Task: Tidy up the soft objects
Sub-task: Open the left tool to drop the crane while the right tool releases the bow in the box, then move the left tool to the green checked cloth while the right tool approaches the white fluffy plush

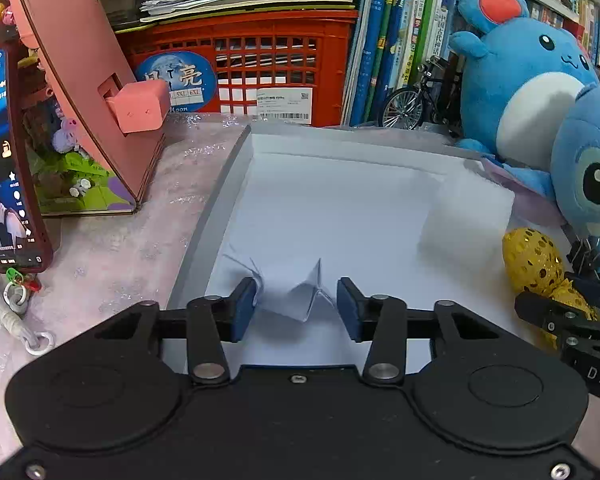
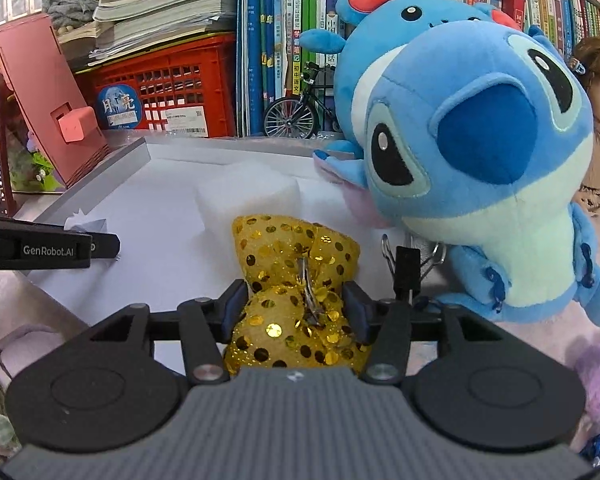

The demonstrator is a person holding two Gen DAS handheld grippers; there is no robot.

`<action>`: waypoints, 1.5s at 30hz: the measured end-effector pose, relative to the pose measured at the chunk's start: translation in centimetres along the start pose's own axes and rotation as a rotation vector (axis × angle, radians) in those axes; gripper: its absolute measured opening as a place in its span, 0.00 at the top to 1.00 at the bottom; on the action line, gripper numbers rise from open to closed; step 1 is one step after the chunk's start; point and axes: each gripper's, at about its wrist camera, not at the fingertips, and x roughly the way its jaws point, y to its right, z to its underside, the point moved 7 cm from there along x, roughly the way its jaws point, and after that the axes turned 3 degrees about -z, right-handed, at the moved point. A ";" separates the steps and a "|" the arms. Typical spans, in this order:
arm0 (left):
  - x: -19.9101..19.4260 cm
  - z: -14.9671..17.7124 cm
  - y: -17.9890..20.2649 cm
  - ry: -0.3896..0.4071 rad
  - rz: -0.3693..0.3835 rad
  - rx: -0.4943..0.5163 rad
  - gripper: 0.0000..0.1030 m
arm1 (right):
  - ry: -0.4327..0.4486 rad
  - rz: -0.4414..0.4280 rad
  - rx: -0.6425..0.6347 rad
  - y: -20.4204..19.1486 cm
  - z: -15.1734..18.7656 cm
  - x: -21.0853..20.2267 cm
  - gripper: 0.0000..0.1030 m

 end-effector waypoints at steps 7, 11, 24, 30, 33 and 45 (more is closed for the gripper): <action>-0.8 0.1 0.3 0.017 -0.005 0.026 0.32 | 0.028 -0.025 0.021 0.5 0.0 -1.1 0.22; -2.2 -0.2 0.8 0.067 -0.021 0.067 0.25 | 0.051 -0.032 0.018 0.5 0.0 -2.2 0.15; -6.6 0.7 1.9 0.134 0.024 0.095 0.19 | 0.149 -0.057 -0.020 -0.2 0.4 -7.1 0.06; -8.7 2.0 2.1 0.151 0.062 0.079 0.19 | 0.193 -0.037 -0.045 0.0 1.3 -9.5 0.02; -9.5 2.8 2.2 0.158 0.073 0.076 0.18 | 0.208 -0.022 -0.051 0.2 2.0 -10.6 0.00; -13.0 6.1 3.2 0.165 0.101 0.074 0.17 | 0.257 0.020 -0.070 1.1 4.6 -14.2 0.00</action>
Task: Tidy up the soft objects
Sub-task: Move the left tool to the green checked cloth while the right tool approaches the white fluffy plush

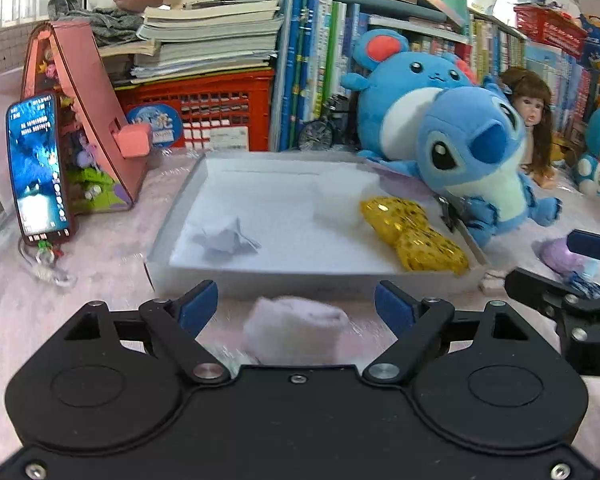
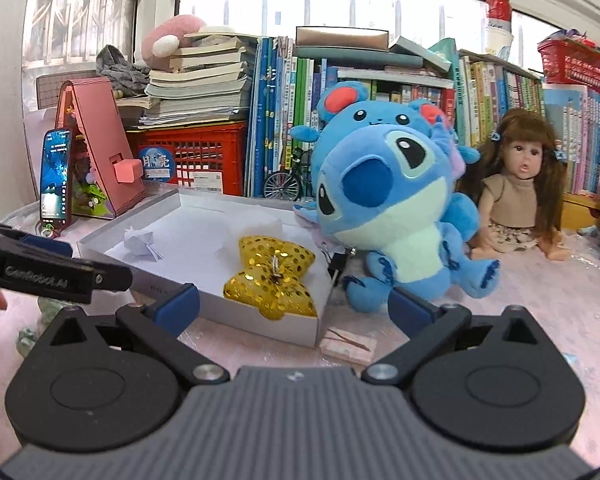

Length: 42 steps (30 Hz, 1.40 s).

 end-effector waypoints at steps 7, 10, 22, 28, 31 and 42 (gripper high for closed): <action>-1.7 2.4 1.2 -0.005 0.041 -0.011 0.17 | -0.001 0.040 -0.031 0.1 1.4 -1.1 0.00; -2.4 3.0 1.5 0.019 0.023 0.005 0.17 | -0.014 0.062 -0.051 0.1 2.2 -1.1 0.00; -4.0 4.8 1.6 0.050 -0.007 0.067 0.16 | -0.087 0.084 -0.028 0.9 5.2 -0.5 0.00; -4.1 6.0 0.8 0.027 -0.006 0.054 0.16 | -0.127 0.061 -0.035 0.4 6.3 -0.2 0.00; -4.1 6.8 0.3 0.008 -0.003 0.040 0.16 | -0.139 0.023 -0.053 -0.4 6.8 -0.1 0.00; -4.6 7.7 -2.0 -0.011 -0.019 -0.003 0.30 | -0.140 -0.196 -0.185 -6.0 7.4 -0.6 0.00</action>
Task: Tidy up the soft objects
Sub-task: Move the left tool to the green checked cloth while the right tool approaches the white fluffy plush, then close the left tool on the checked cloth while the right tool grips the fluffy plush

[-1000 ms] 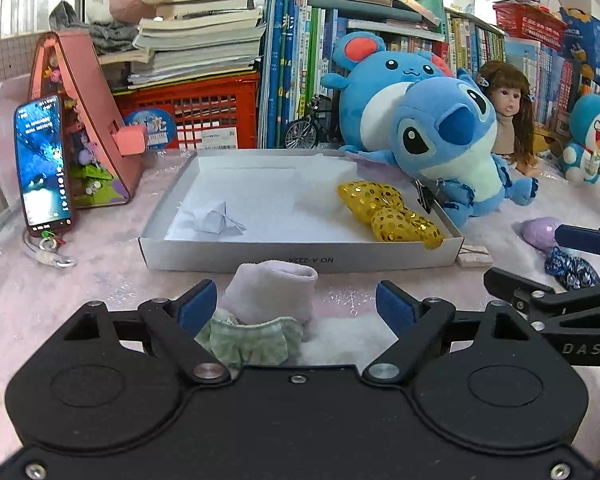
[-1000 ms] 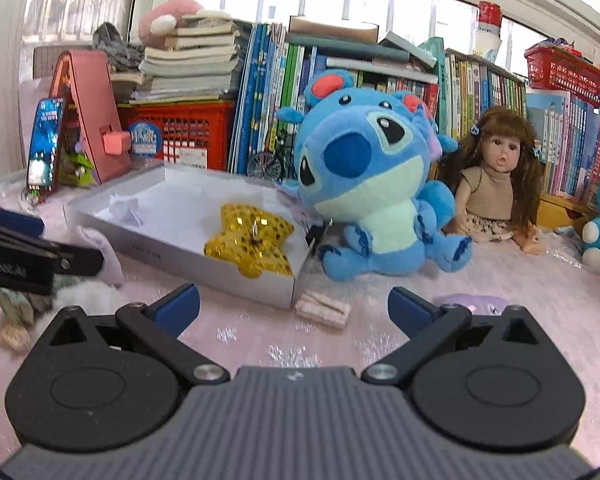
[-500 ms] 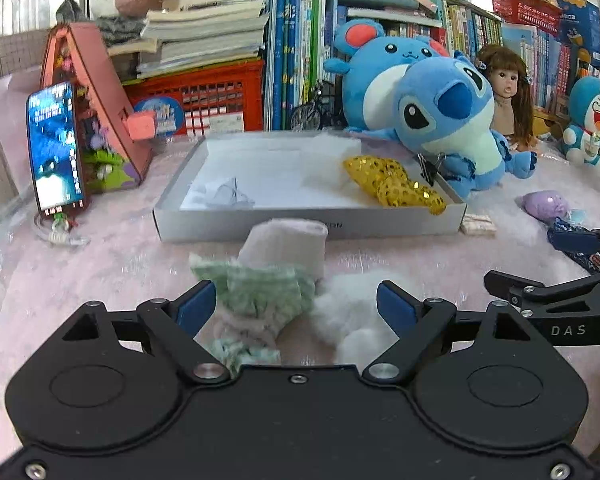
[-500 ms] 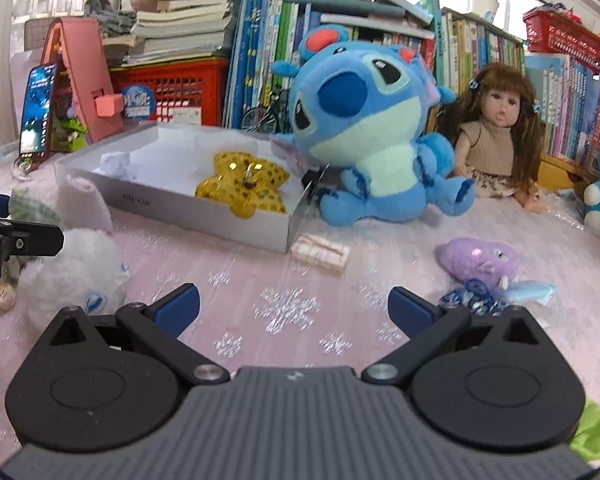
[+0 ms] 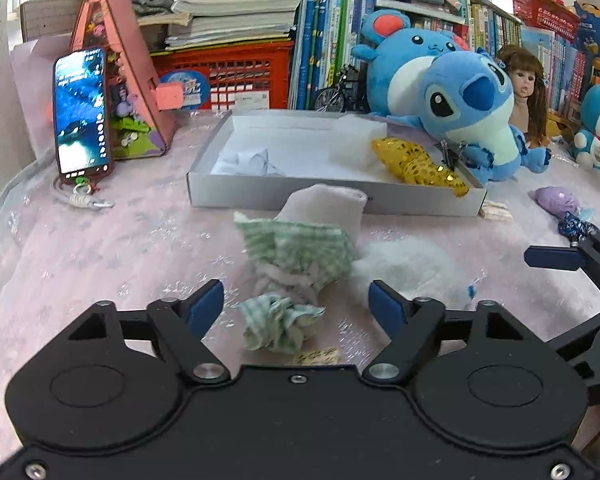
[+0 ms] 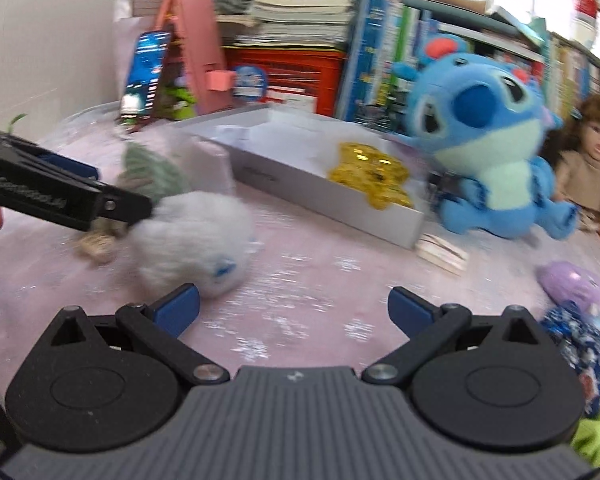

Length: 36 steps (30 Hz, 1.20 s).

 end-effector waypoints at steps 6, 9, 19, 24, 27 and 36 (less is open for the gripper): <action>0.5 0.6 -1.3 -0.037 -0.001 -0.024 0.45 | 0.000 -0.052 -0.006 -1.8 -0.9 0.9 0.00; 0.8 0.7 -1.5 -0.047 0.009 -0.044 0.48 | 0.002 -0.068 -0.015 -2.5 -1.2 1.2 0.00; 2.3 0.4 -1.5 -0.064 0.017 -0.075 0.54 | 0.003 -0.104 -0.048 -4.1 -2.3 2.3 0.00; 2.9 0.2 -1.4 -0.071 0.026 -0.080 0.58 | 0.008 -0.136 -0.040 -4.6 -2.9 2.6 0.03; 3.0 0.1 -1.4 -0.079 0.040 -0.092 0.61 | 0.008 -0.149 -0.043 -5.0 -3.0 2.8 0.06; 2.8 0.2 -1.4 -0.080 0.061 -0.106 0.64 | 0.006 -0.165 -0.053 -5.5 -2.9 2.8 0.13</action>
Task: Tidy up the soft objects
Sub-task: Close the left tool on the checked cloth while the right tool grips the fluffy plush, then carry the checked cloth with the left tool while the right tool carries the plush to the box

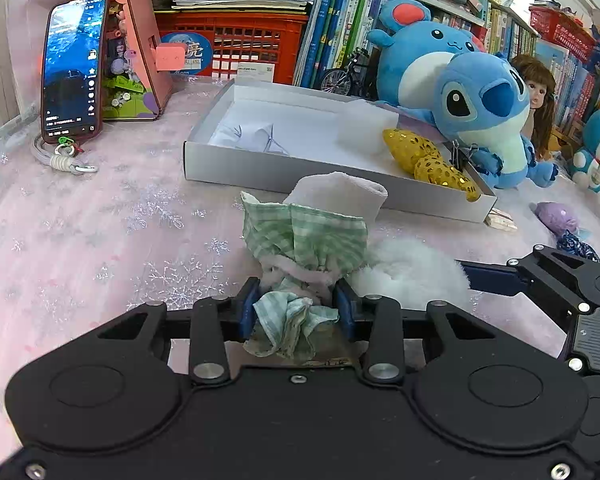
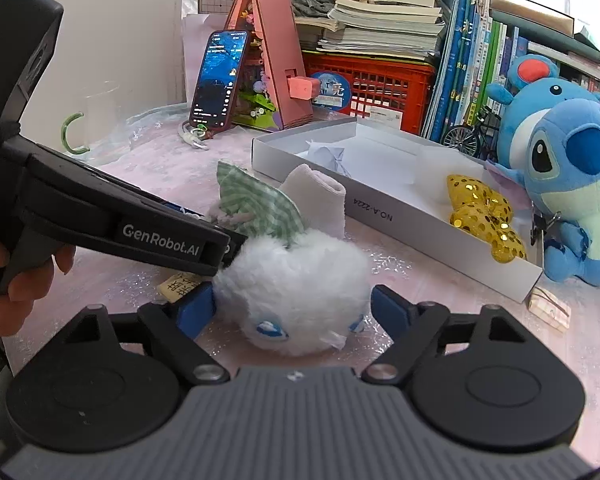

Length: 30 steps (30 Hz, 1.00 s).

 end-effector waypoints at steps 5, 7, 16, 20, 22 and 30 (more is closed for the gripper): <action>-0.1 0.0 0.0 0.000 0.002 0.000 0.65 | -0.001 -0.001 -0.001 -0.1 0.0 0.0 0.15; -0.1 0.0 0.0 0.001 0.001 0.000 0.65 | 0.000 0.001 0.000 -0.2 0.0 0.0 0.15; -0.3 0.1 0.0 0.001 0.001 0.002 0.65 | 0.007 0.001 0.010 -0.2 0.1 -0.1 0.24; -0.7 0.1 0.0 0.009 0.000 0.000 0.66 | 0.027 0.021 0.021 0.0 -0.1 -0.5 0.26; -1.0 0.1 0.0 0.016 -0.001 0.000 0.66 | 0.034 0.025 0.035 0.2 -0.2 -0.8 0.26; -2.2 -0.7 -0.1 0.045 0.000 -0.004 0.66 | 0.058 0.070 0.067 1.5 -0.8 -1.6 0.26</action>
